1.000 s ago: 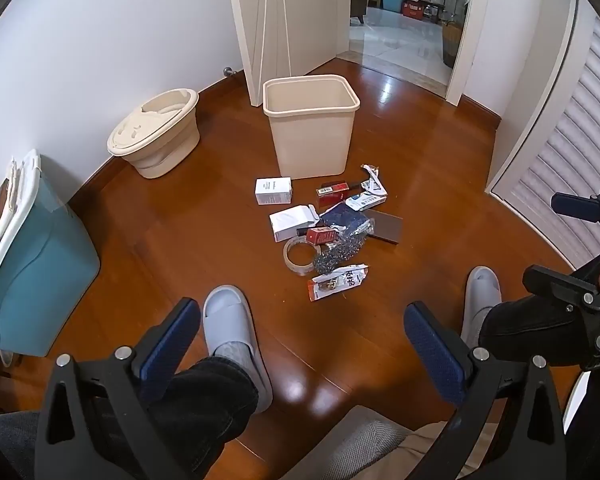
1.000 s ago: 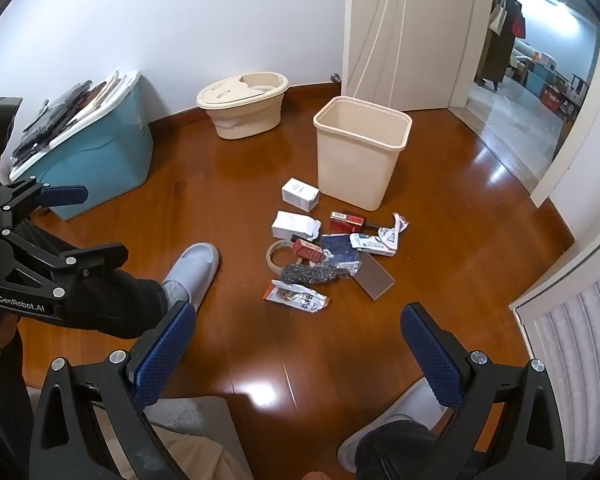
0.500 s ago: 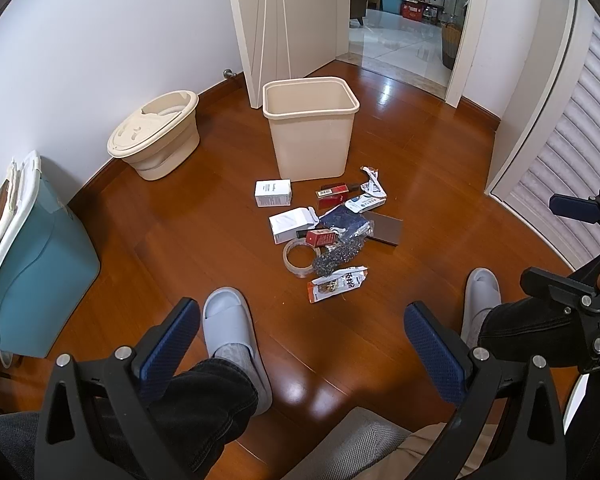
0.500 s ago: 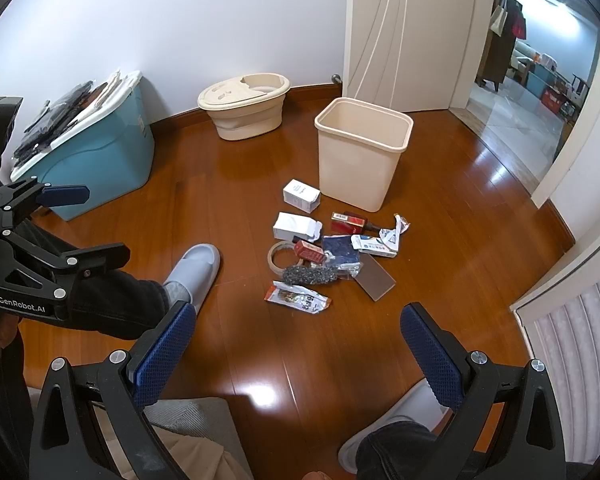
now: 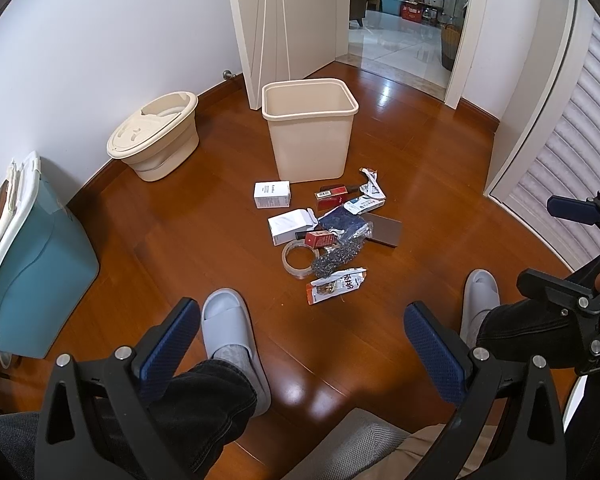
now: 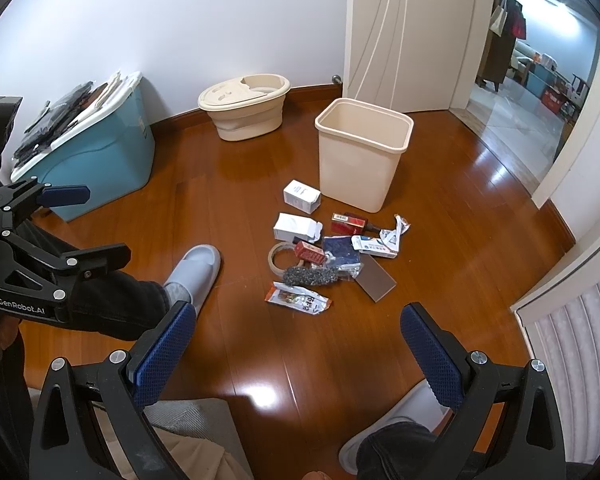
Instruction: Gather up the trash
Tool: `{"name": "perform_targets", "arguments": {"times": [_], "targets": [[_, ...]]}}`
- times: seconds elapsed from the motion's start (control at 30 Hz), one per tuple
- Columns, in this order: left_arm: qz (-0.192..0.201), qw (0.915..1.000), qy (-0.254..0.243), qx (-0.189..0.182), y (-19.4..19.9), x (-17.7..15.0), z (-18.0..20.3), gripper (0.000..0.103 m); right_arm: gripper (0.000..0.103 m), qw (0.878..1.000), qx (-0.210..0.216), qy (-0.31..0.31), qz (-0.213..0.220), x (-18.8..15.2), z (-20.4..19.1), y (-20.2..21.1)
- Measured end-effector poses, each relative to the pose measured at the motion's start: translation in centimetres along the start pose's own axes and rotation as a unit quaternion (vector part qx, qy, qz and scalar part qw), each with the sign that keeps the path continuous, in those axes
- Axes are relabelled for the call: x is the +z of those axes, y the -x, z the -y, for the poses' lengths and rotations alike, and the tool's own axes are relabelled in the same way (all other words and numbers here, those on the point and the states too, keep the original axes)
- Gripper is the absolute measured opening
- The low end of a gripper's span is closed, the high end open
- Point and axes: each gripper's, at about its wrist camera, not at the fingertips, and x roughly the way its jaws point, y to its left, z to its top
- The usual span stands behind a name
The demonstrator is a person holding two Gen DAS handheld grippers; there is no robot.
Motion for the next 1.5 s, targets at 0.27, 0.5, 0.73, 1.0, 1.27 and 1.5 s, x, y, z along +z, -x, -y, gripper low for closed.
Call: {"name": "perform_targets", "arguments": {"times": [0.27, 0.5, 0.73, 1.0, 1.27, 1.5], "targets": [[0.001, 1.0, 0.0, 0.0, 0.04, -0.08, -0.01, 0.103, 0.103, 1.0, 0.0, 0.002, 0.0, -0.02, -0.02, -0.03], [0.002, 1.0, 0.0, 0.001, 0.05, 0.05, -0.03, 0.103, 0.103, 1.0, 0.0, 0.002, 0.0, -0.02, -0.05, -0.05], [0.002, 1.0, -0.001, 0.0, 0.07, 0.0, -0.05, 0.103, 0.103, 1.0, 0.0, 0.003, -0.001, -0.01, -0.08, -0.08], [0.003, 1.0, 0.0, -0.001, 0.12, 0.14, -0.02, 0.103, 0.103, 1.0, 0.0, 0.005, 0.0, 0.0, -0.11, -0.09], [0.003, 1.0, 0.0, -0.001, 0.13, 0.07, -0.03, 0.103, 0.103, 1.0, 0.0, 0.005, 0.0, 0.01, -0.14, -0.12], [0.003, 1.0, 0.001, -0.001, 0.21, 0.24, -0.05, 0.103, 0.103, 1.0, 0.0, 0.005, 0.0, 0.05, -0.14, -0.11]]}}
